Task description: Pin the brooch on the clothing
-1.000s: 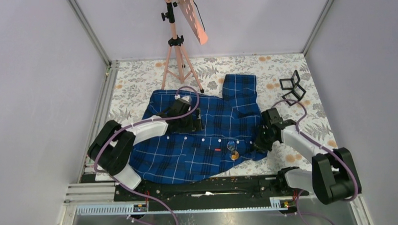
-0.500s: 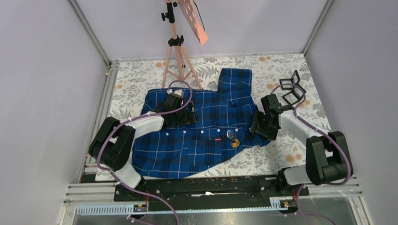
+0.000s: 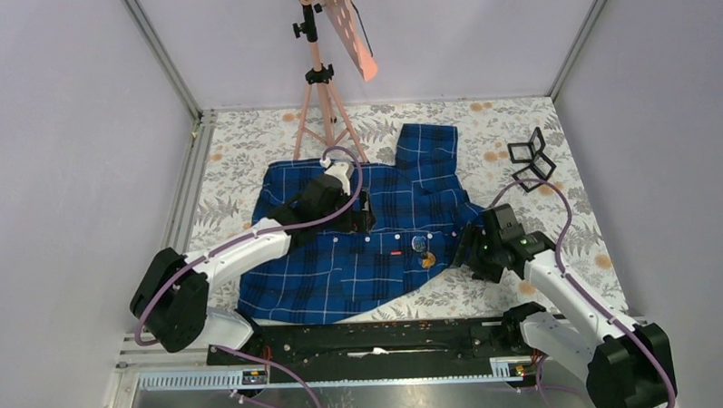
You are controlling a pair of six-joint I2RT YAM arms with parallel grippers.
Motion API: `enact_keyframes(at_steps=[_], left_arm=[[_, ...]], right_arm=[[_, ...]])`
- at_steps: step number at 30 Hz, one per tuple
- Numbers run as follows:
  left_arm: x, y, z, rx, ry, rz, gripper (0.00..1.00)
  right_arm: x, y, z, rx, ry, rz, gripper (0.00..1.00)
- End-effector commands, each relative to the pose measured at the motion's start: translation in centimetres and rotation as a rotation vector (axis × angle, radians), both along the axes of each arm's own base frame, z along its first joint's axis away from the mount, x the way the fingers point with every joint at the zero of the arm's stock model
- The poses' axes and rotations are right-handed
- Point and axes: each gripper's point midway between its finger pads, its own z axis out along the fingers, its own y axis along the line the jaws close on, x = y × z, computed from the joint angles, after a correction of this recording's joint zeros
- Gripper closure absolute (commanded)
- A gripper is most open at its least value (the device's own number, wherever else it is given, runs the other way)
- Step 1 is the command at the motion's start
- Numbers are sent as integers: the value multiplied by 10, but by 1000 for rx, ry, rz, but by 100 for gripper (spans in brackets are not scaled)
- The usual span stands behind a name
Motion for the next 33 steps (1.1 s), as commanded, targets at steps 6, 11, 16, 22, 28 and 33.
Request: enact_keyframes(at_steps=[6, 11, 16, 22, 28, 33], left_arm=[[-11, -11, 5, -86, 5, -44, 12], [-18, -3, 2, -79, 4, -34, 12], [-22, 5, 2, -66, 5, -18, 12], [-22, 12, 12, -62, -19, 10, 11], [-21, 22, 12, -37, -33, 37, 11], [-20, 36, 11, -39, -34, 104, 10]], right_arm=[[28, 47, -3, 207, -55, -32, 27], [30, 56, -17, 213, -13, -12, 35], [8, 43, -36, 146, 67, -15, 78], [-31, 19, -53, 75, 136, -60, 100], [-43, 13, -54, 75, 134, -83, 94], [-33, 19, -36, 94, 96, -46, 56]])
